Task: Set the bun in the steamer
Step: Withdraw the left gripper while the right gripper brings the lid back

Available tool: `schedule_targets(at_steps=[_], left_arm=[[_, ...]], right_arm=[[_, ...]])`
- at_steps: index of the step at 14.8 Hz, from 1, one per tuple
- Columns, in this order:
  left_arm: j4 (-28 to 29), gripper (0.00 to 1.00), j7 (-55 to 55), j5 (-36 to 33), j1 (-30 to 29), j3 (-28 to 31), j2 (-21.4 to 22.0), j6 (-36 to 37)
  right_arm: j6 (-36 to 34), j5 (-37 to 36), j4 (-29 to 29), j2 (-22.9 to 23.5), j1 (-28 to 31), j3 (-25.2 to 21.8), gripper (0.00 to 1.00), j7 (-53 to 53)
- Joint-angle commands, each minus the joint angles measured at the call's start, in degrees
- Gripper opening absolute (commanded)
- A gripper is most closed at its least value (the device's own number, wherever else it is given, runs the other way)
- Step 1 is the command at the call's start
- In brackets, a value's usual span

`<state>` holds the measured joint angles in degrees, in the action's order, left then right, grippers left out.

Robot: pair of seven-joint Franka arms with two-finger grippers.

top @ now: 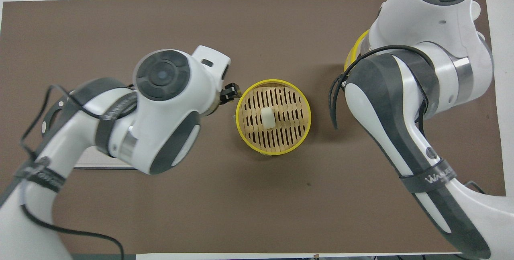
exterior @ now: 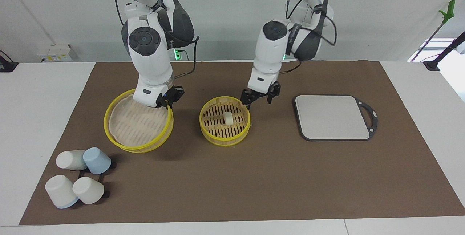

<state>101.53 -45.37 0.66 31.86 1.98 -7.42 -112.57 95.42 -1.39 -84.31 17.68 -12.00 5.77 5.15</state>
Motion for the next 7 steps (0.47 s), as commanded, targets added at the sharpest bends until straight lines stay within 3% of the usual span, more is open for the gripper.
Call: schedule_targets(at_steps=[1,4,5,7], left_arm=[[2.18,1.0,9.56,-0.74,-8.71,-0.58,6.7,6.56],[1.92,1.0,19.59,-0.74,-17.07,-0.32,9.87,9.73],[1.66,1.0,22.4,-0.74,-19.44,-0.31,10.23,10.52],[1.65,1.0,29.08,-0.74,-22.79,-0.23,10.84,11.67]], right_arm=[[4.16,0.25,-1.39,-0.02,-8.87,0.03,0.0,-9.85],[7.58,-0.89,1.67,5.41,-16.63,0.03,0.0,-24.1],[8.11,-1.68,4.04,8.14,-18.04,0.03,0.0,-25.44],[15.9,-1.86,2.33,9.3,-19.46,0.21,0.0,-25.98]])
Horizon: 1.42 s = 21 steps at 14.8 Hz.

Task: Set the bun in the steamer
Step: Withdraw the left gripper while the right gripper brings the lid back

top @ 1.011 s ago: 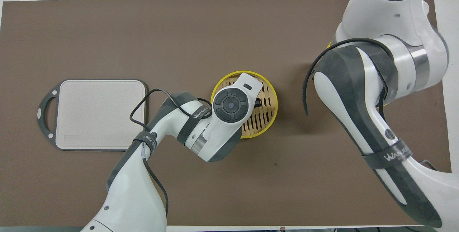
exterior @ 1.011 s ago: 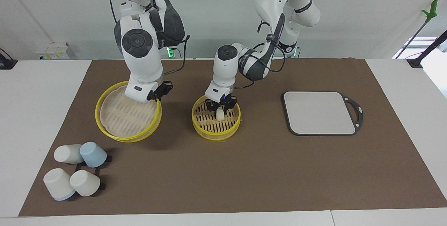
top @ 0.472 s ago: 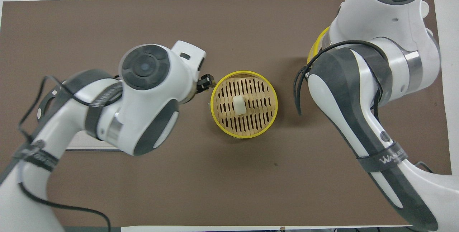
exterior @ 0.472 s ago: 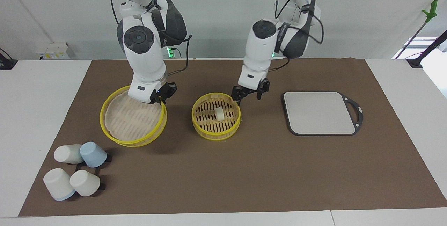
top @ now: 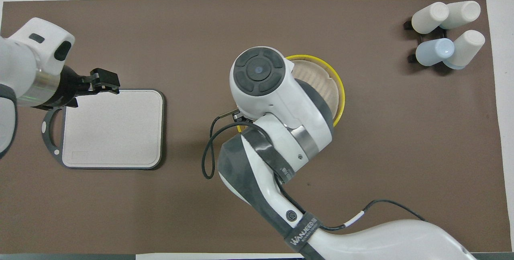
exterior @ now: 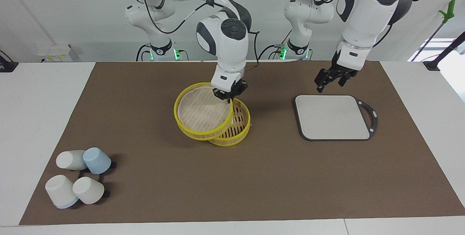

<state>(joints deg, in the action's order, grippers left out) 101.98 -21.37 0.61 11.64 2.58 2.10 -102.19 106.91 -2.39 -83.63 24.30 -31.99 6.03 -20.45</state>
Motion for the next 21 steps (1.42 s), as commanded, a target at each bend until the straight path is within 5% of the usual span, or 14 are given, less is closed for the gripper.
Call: schedule_targets(at_steps=[1,11,16,21], left_arm=[[1.2,1.0,8.41,-0.7,-4.06,-0.82,1.5,1.38],[-1.43,1.0,18.73,-0.97,-7.33,-0.65,2.3,9.11],[-8.18,1.0,18.82,-0.97,-6.8,0.41,-2.62,13.85],[-9.08,1.0,19.17,-0.79,-7.07,0.14,-3.77,14.12]], right_arm=[[5.84,-0.61,-0.2,2.33,0.35,-0.06,0.0,-1.34],[7.96,0.01,-5.92,0.05,-1.58,0.12,0.0,-8.38],[11.13,0.19,-6.46,0.75,-3.34,0.03,0.0,-11.89],[12.27,0.19,-6.98,0.75,-3.52,0.03,0.0,-11.99]])
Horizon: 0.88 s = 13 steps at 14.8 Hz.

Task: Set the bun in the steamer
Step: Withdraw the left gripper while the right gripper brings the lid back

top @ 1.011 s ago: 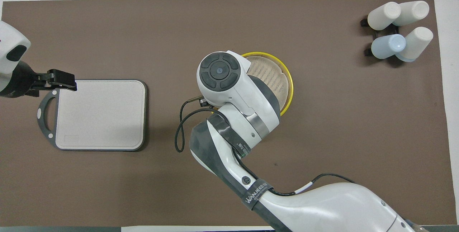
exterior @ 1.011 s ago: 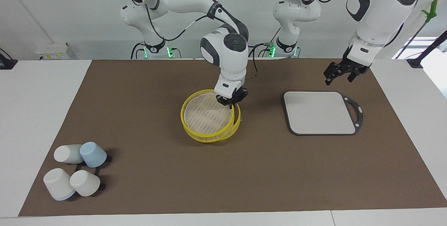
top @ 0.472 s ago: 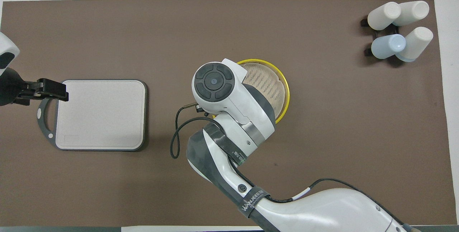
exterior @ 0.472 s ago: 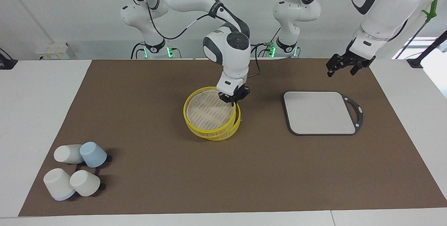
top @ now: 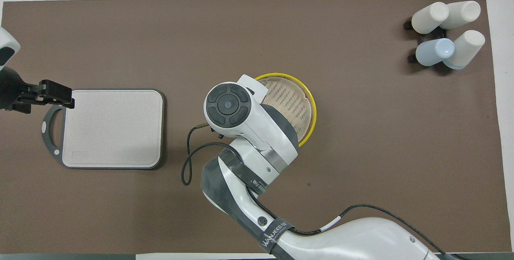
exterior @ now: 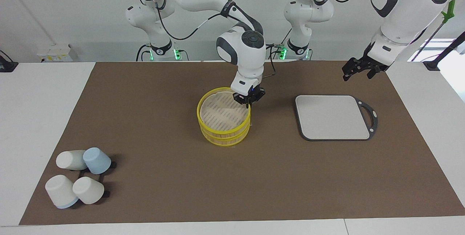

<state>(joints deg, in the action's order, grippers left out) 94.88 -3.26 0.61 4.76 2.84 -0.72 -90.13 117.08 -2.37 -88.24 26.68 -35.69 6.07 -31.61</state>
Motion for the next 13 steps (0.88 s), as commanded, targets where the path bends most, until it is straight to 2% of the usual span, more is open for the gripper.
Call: schedule_targets(at_steps=[1,3,9,11,13], left_arm=[[-1.98,1.0,1.15,-0.61,-0.37,-0.11,-0.95,2.59],[-4.26,1.0,1.33,-0.7,-0.46,-0.29,-0.43,5.22],[-2.08,1.0,2.47,-0.52,-0.46,-0.02,3.26,4.53],[1.16,1.0,2.38,-0.52,-0.54,-0.02,5.71,3.48],[1.71,1.0,2.56,-0.52,-0.54,-0.02,5.99,2.16]], right_arm=[[2.28,0.08,-2.64,-1.63,0.18,-0.01,0.0,-0.83],[2.72,0.17,-3.78,-1.98,0.18,-0.01,0.0,-0.91],[4.04,0.08,-4.93,-2.24,0.27,-0.01,0.0,-0.91],[3.95,0.08,-4.75,-2.24,0.18,-0.01,0.38,-1.0],[4.04,-0.01,-4.58,-2.16,0.18,-0.01,0.84,-1.35]])
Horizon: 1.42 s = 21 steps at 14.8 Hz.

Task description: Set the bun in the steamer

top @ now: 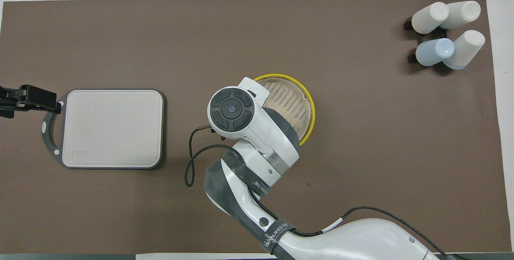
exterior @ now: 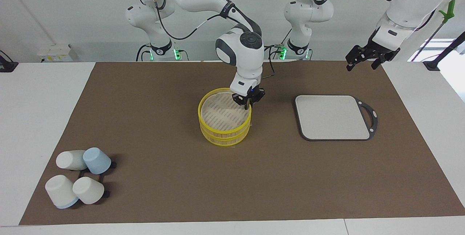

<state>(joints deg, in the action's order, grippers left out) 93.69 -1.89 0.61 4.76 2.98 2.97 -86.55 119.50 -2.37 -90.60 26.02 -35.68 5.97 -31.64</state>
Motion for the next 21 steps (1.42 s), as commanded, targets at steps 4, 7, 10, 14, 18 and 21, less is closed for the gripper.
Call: schedule_targets(at_steps=[4,7,10,14,18,21], left_arm=[[2.99,1.0,1.28,-0.44,-0.63,-0.16,2.3,-1.7],[3.43,1.0,1.63,0.27,-0.63,-0.16,2.47,-2.48],[4.65,1.0,3.03,0.27,-1.24,-0.16,2.74,-3.71],[4.66,1.0,3.03,0.27,-1.24,-0.16,2.74,-3.89],[4.4,1.0,2.86,0.27,-1.24,-0.25,2.74,-3.81],[4.22,1.0,2.86,0.27,-1.24,-0.25,2.74,-3.72]], right_arm=[[0.57,-0.79,-0.72,-1.41,0.52,0.01,1.0,-1.14],[-1.62,-0.97,-0.28,-2.45,1.83,-0.26,1.0,-0.44],[-7.76,-0.01,-0.36,-7.72,8.84,-0.08,1.0,-0.35],[-22.08,0.87,-0.98,-14.58,21.15,0.01,1.0,7.51],[-30.88,2.37,-1.51,-20.29,31.44,0.01,1.0,21.08],[-32.92,2.45,-3.17,-24.6,34.89,-0.25,1.0,21.62]])
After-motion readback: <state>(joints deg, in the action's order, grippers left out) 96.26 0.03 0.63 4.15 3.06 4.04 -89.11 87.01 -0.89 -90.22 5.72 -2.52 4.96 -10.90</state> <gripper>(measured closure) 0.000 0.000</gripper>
